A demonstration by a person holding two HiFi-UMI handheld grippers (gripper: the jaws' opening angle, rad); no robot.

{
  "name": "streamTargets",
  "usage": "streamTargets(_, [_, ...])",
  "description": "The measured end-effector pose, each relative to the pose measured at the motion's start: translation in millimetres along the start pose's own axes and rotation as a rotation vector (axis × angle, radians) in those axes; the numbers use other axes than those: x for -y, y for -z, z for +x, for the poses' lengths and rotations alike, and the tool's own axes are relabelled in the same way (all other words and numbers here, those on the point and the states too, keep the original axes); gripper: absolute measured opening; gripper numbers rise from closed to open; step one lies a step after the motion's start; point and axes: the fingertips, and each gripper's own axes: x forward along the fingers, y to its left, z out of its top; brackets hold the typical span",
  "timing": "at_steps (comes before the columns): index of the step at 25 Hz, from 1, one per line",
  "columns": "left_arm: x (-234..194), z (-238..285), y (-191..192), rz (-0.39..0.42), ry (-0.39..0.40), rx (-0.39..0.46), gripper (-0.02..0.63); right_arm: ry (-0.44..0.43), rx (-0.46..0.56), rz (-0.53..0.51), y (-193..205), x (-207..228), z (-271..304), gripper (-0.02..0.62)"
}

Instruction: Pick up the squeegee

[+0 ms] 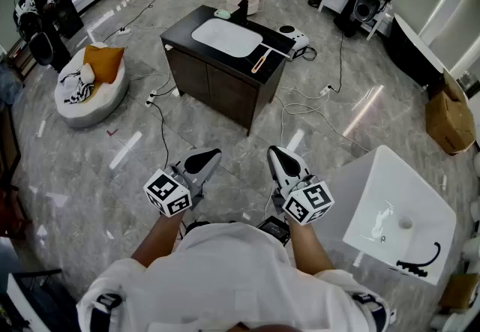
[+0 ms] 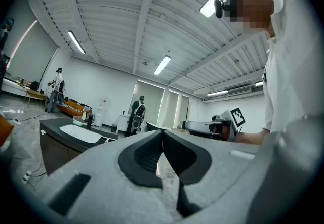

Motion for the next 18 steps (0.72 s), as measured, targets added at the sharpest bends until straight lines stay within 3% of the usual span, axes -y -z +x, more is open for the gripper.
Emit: streamTargets(18, [19,8,20,-0.038,-0.019,-0.011,0.016,-0.045,0.123,0.123,2,24,-45,0.014])
